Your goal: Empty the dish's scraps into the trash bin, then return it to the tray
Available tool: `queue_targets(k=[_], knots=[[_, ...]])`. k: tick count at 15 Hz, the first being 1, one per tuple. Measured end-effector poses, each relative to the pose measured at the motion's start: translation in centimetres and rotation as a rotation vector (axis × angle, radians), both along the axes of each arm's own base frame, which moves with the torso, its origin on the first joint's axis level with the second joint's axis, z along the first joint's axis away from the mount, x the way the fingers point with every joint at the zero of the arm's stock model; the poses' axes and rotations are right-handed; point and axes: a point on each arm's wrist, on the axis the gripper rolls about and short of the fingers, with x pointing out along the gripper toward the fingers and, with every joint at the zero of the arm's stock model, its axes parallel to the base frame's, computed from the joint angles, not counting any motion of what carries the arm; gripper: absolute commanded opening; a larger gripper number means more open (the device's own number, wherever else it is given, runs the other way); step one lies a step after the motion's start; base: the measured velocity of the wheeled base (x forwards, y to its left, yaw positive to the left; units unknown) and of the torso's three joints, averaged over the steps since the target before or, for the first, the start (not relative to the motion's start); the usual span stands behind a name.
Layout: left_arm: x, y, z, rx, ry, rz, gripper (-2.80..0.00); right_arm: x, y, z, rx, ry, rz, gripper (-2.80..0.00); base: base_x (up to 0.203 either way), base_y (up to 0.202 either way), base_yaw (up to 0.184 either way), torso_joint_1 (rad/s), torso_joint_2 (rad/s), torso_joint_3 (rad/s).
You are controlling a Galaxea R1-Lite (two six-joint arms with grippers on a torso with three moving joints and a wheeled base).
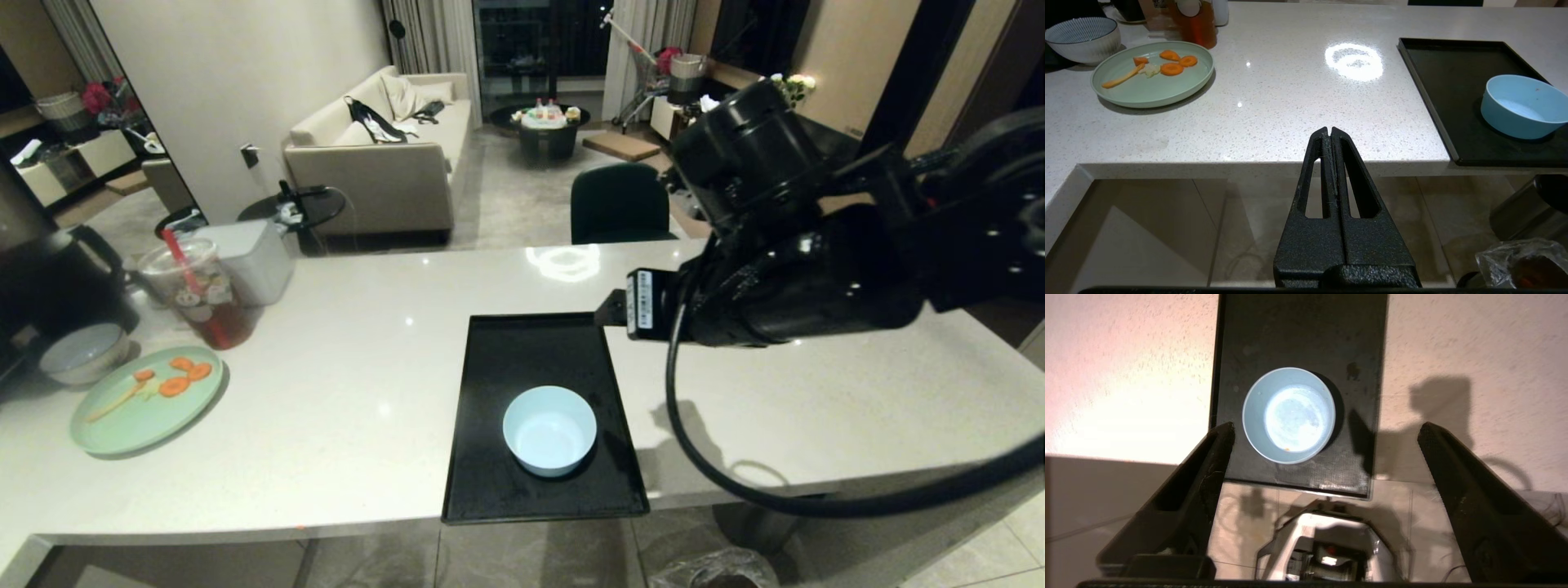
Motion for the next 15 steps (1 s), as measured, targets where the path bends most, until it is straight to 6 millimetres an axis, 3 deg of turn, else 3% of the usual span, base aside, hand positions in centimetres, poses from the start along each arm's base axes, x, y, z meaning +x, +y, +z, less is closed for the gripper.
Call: queue_targets(k=[3, 7, 11, 15], knots=[[0.0, 0.0, 0.0, 0.001, 0.000, 0.000, -2.80, -2.5, -2.6, 0.7, -0.011, -0.031, 0.024, -2.80, 0.000, 0.000, 0.000, 0.000, 0.00, 0.000], [0.0, 0.0, 0.0, 0.000, 0.000, 0.000, -2.80, -5.1, -5.6, 0.1, 0.032, -0.088, 0.009, -2.80, 0.000, 0.000, 0.000, 0.000, 0.00, 0.000], [0.0, 0.0, 0.0, 0.000, 0.000, 0.000, -2.80, -6.1, -8.4, -3.1, 0.031, -0.236, -0.090, -2.80, 0.000, 0.000, 0.000, 0.000, 0.00, 0.000], [0.0, 0.0, 0.0, 0.000, 0.000, 0.000, -2.80, -5.7, -14.0, -5.4, 0.013, -0.382, -0.313, -2.80, 0.000, 0.000, 0.000, 0.000, 0.00, 0.000]])
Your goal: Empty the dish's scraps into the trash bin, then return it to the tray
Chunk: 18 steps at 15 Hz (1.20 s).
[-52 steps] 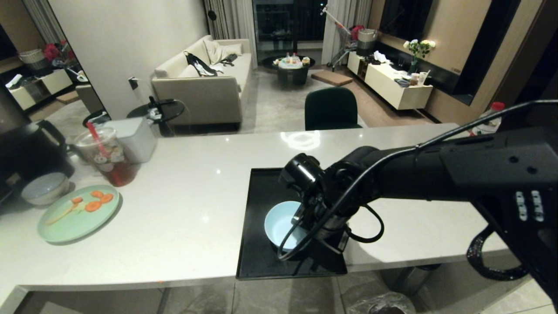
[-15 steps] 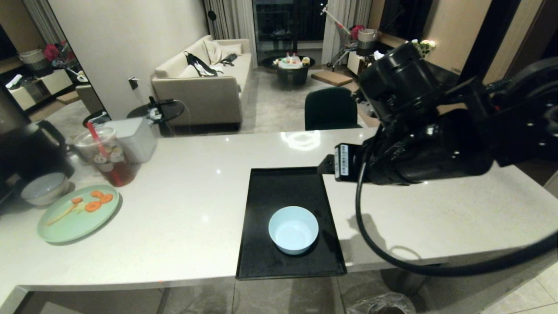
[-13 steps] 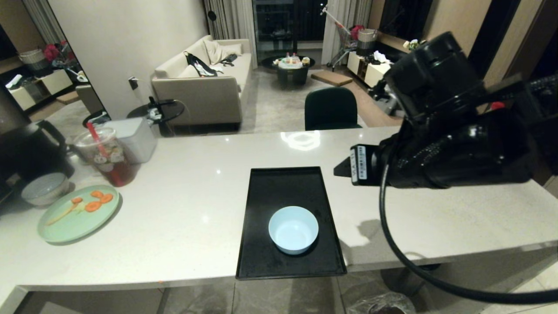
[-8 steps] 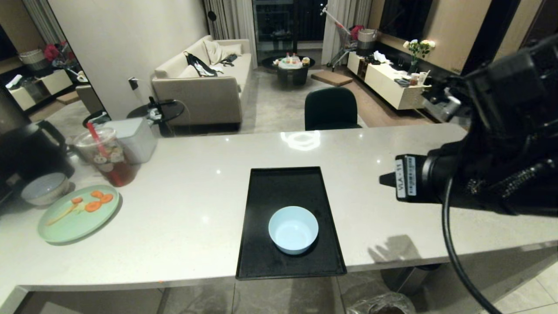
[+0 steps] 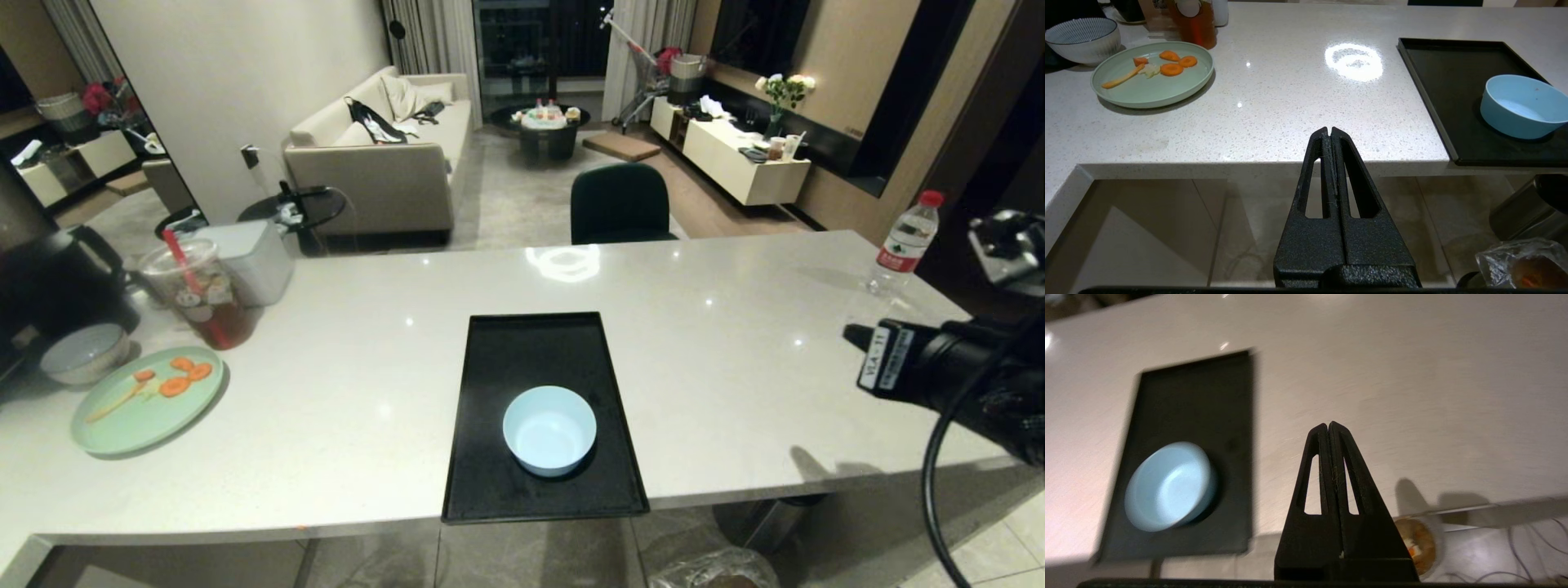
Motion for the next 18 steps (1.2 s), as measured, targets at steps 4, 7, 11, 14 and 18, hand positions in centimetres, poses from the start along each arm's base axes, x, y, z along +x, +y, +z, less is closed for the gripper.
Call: queue_targets(k=[4, 7, 11, 14, 18], knots=[[0.0, 0.0, 0.0, 0.000, 0.000, 0.000, -2.80, -2.6, -6.1, -4.3, -0.065, 0.041, -0.294, -2.80, 0.000, 0.000, 0.000, 0.000, 0.00, 0.000], [0.0, 0.0, 0.0, 0.000, 0.000, 0.000, -2.80, -6.8, -8.3, -6.9, -0.105, 0.046, -0.397, -2.80, 0.000, 0.000, 0.000, 0.000, 0.00, 0.000], [0.0, 0.0, 0.0, 0.000, 0.000, 0.000, -2.80, -11.5, -8.8, -10.0, -0.165, 0.012, -0.352, -2.80, 0.000, 0.000, 0.000, 0.000, 0.00, 0.000], [0.0, 0.0, 0.0, 0.000, 0.000, 0.000, -2.80, -14.6, -8.9, -11.5, -0.221, -0.027, -0.269, -2.80, 0.000, 0.000, 0.000, 0.000, 0.00, 0.000], [0.0, 0.0, 0.0, 0.001, 0.000, 0.000, -2.80, -16.7, -8.4, -13.4, -0.265, -0.031, 0.037, -2.80, 0.000, 0.000, 0.000, 0.000, 0.00, 0.000]])
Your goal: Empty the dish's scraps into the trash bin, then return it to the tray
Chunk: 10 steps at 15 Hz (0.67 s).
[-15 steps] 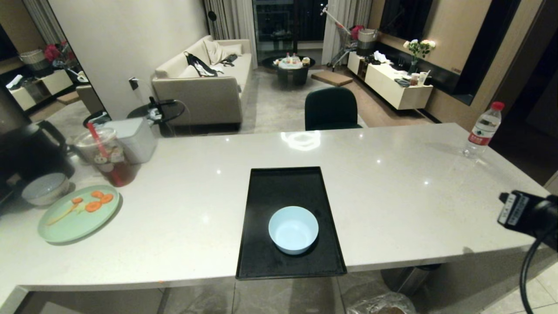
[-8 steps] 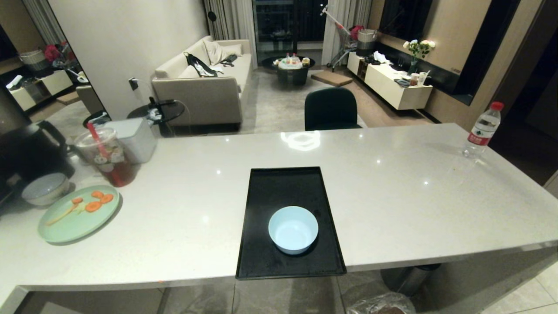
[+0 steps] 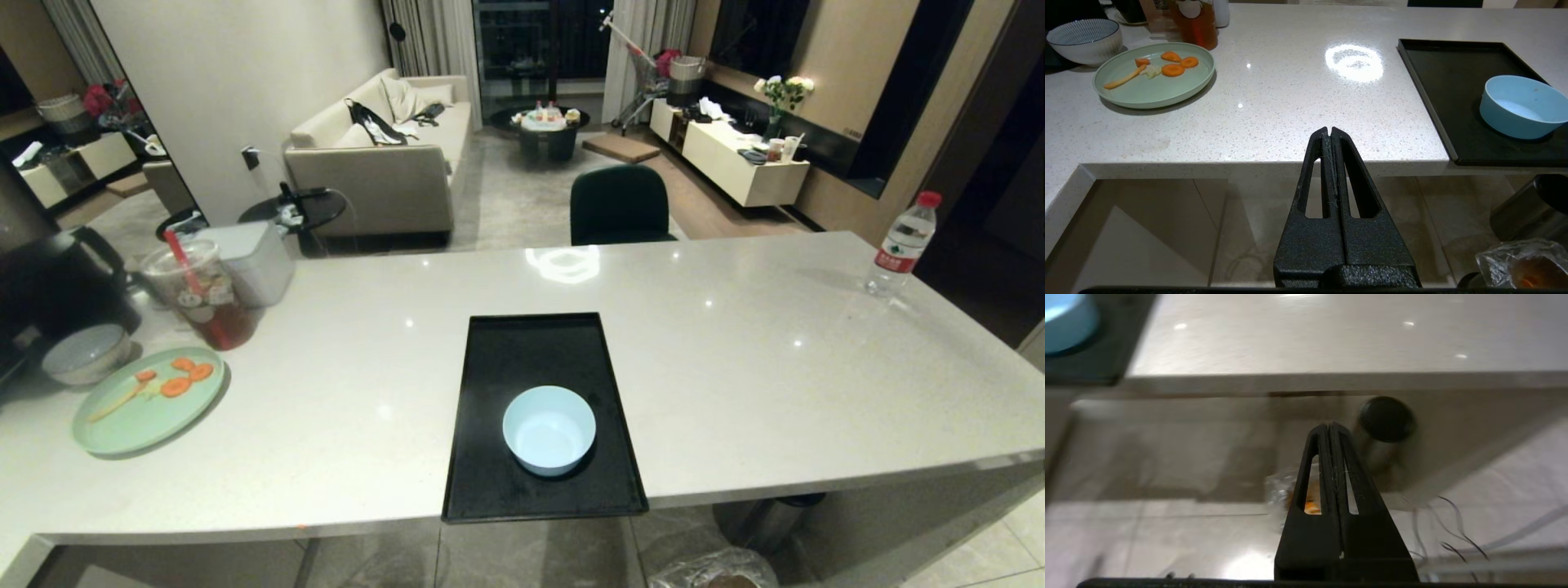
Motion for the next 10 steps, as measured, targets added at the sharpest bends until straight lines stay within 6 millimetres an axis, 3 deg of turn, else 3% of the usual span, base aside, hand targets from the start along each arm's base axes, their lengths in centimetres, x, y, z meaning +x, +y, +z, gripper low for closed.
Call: queue_targets(k=[2, 10], knots=[[0.00, 0.00, 0.00, 0.000, 0.000, 0.000, -2.80, -0.26, 0.13, -0.28, 0.016, -0.002, 0.064, -2.80, 0.000, 0.000, 0.000, 0.000, 0.00, 0.000], [0.00, 0.00, 0.00, 0.000, 0.000, 0.000, -2.80, -0.51, 0.12, -0.33, 0.025, -0.029, 0.016, -2.80, 0.000, 0.000, 0.000, 0.000, 0.00, 0.000]])
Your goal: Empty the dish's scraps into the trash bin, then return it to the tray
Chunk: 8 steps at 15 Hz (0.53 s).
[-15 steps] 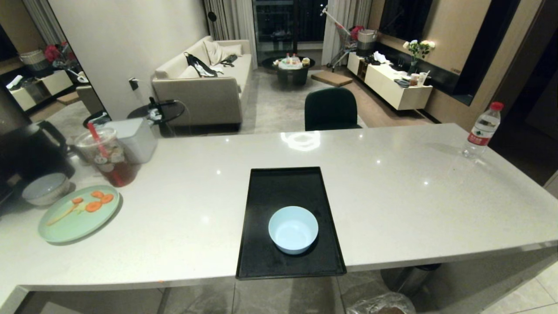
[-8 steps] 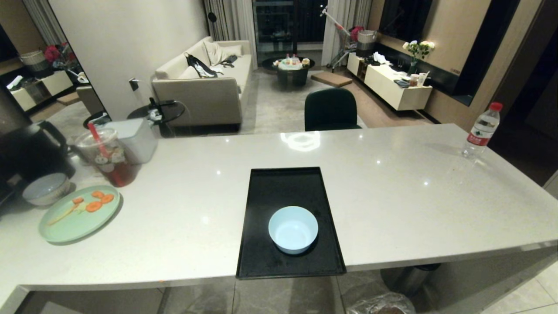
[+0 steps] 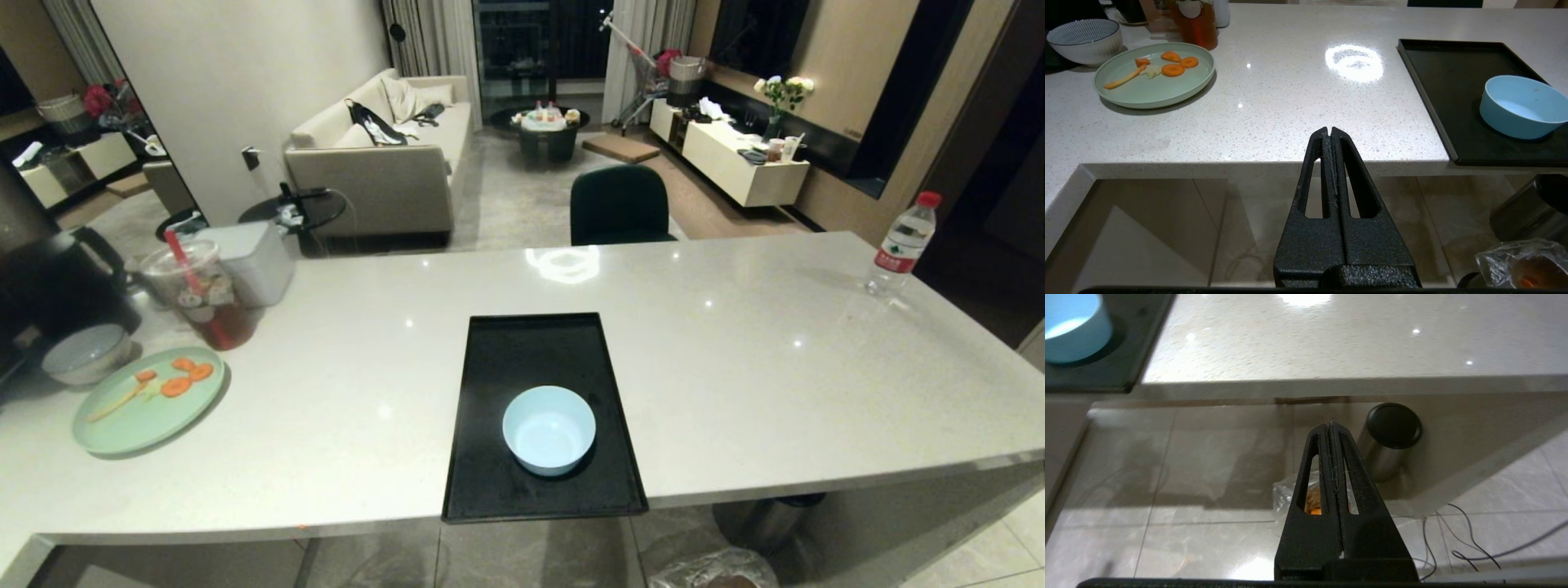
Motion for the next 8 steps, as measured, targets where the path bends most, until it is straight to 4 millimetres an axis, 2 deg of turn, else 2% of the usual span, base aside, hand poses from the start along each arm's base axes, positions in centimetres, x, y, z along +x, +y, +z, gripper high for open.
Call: queue_targets(k=[8], knots=[[0.00, 0.00, 0.00, 0.000, 0.000, 0.000, -2.80, -1.04, 0.01, -0.07, 0.045, -0.124, -0.043, -2.80, 0.000, 0.000, 0.000, 0.000, 0.00, 0.000]])
